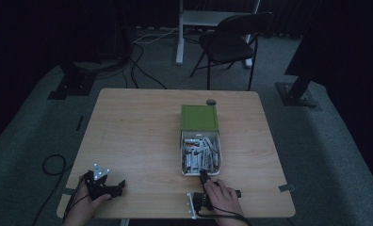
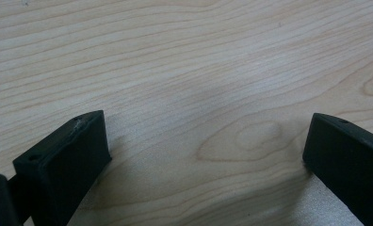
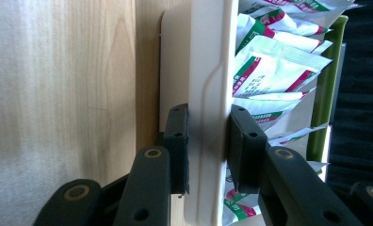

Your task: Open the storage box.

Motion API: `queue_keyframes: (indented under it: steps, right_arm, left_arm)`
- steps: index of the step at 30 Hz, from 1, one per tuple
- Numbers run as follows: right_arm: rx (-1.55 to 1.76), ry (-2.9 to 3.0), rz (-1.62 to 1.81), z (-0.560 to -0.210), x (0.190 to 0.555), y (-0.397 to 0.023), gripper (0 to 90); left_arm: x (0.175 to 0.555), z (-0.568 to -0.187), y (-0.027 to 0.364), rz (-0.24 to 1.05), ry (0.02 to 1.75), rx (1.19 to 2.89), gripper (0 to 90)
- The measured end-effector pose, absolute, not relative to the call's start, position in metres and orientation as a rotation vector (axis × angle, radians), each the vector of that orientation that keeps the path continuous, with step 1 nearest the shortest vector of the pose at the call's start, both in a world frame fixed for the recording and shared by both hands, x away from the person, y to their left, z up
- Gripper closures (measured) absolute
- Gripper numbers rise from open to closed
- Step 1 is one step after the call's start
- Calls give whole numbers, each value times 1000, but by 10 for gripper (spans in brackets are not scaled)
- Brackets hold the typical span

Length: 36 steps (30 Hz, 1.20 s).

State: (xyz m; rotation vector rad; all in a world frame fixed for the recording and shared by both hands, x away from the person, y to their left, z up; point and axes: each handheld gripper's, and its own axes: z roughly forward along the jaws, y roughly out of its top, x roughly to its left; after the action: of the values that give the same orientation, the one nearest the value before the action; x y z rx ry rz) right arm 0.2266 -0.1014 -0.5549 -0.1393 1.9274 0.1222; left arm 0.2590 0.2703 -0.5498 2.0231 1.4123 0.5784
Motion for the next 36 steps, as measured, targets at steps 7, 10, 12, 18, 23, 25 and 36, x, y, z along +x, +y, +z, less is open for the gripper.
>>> queue_keyframes:
  steps: [7, 10, 12, 18, 23, 25, 36]
  right_arm:
    - [-136, 1926, 126, -555, 223, -101, 719]
    - [-134, 1927, 127, -555, 223, -101, 719]
    - [-135, 1928, 124, -555, 223, -100, 719]
    - [-137, 1930, 130, -555, 224, -100, 719]
    - [-138, 1933, 132, -554, 226, -99, 719]
    - [-141, 1933, 132, -554, 226, -99, 719]
    - [-144, 1968, 154, -551, 224, -100, 672]
  left_arm:
    - [259, -550, 270, 579, 1412, 2023, 15]
    - [259, -550, 270, 579, 1412, 2023, 15]
    - [259, -550, 270, 578, 1412, 2023, 15]
    - [259, -550, 270, 578, 1412, 2023, 15]
    - [259, -550, 270, 578, 1412, 2023, 15]
    - [259, -550, 270, 578, 1412, 2023, 15]
    - [259, -550, 270, 578, 1412, 2023, 15]
